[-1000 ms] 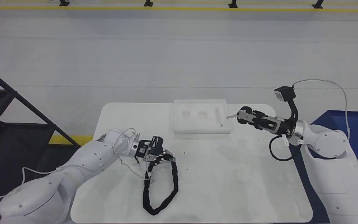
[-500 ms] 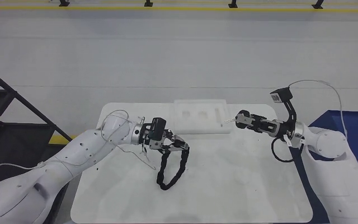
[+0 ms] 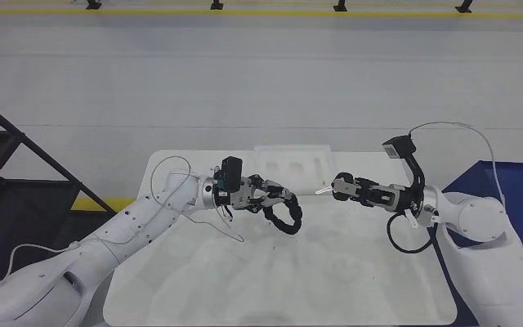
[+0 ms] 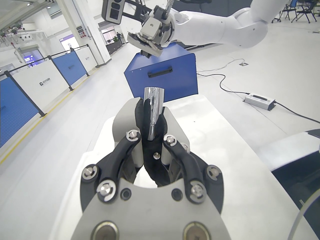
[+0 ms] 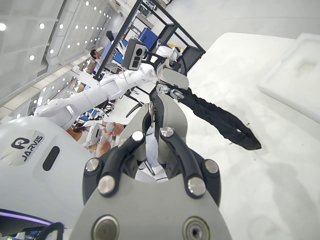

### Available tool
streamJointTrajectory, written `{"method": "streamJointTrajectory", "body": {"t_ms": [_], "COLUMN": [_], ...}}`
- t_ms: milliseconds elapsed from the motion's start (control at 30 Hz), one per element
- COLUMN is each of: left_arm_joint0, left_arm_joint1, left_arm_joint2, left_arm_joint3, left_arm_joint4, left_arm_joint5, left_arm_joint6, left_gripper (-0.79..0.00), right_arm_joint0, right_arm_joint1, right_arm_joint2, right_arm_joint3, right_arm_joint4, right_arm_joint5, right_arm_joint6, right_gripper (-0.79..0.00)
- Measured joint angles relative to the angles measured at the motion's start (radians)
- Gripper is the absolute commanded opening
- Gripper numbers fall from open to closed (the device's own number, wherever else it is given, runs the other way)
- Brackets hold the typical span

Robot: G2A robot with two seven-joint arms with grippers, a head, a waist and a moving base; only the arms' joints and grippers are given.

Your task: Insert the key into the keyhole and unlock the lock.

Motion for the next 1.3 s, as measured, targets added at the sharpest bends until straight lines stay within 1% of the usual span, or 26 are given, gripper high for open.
{"method": "streamJointTrajectory", "body": {"t_ms": [433, 533, 600, 700, 767, 867, 1033, 1300], "left_arm_joint0": [0.001, 0.034, 0.049, 0.056, 0.060, 0.061, 0.057, 0.053], "left_arm_joint1": [0.001, -0.003, -0.009, -0.025, -0.039, -0.063, -0.100, -0.151], "left_arm_joint2": [-0.001, -0.012, -0.014, -0.016, -0.019, -0.020, -0.015, -0.010], "left_arm_joint3": [-0.002, -0.031, -0.057, -0.087, -0.074, -0.040, 0.023, 0.093], "left_arm_joint4": [0.000, -0.032, -0.036, 0.019, 0.035, 0.036, 0.059, 0.102], "left_arm_joint5": [0.001, 0.022, 0.034, 0.090, 0.127, 0.152, 0.155, 0.168], "left_arm_joint6": [-0.002, -0.026, -0.038, -0.043, -0.031, 0.001, 0.051, 0.088], "left_gripper": [-0.785, -0.785, -0.785, -0.785, -0.785, -0.785, -0.785, -0.785], "right_arm_joint0": [-0.003, -0.020, -0.036, -0.066, -0.083, -0.104, -0.117, -0.099], "right_arm_joint1": [0.001, 0.007, 0.012, 0.020, 0.025, 0.030, 0.036, 0.036], "right_arm_joint2": [0.002, 0.016, 0.028, 0.046, 0.061, 0.077, 0.061, -0.018], "right_arm_joint3": [-0.003, -0.062, -0.123, -0.241, -0.323, -0.420, -0.499, -0.524], "right_arm_joint4": [-0.010, -0.114, -0.195, -0.329, -0.406, -0.480, -0.544, -0.642], "right_arm_joint5": [0.009, 0.070, 0.130, 0.256, 0.343, 0.434, 0.483, 0.524], "right_arm_joint6": [-0.005, -0.047, -0.070, -0.087, -0.098, -0.101, -0.074, -0.105], "right_gripper": [-0.785, -0.785, -0.785, -0.785, -0.785, -0.785, -0.785, -0.785]}}
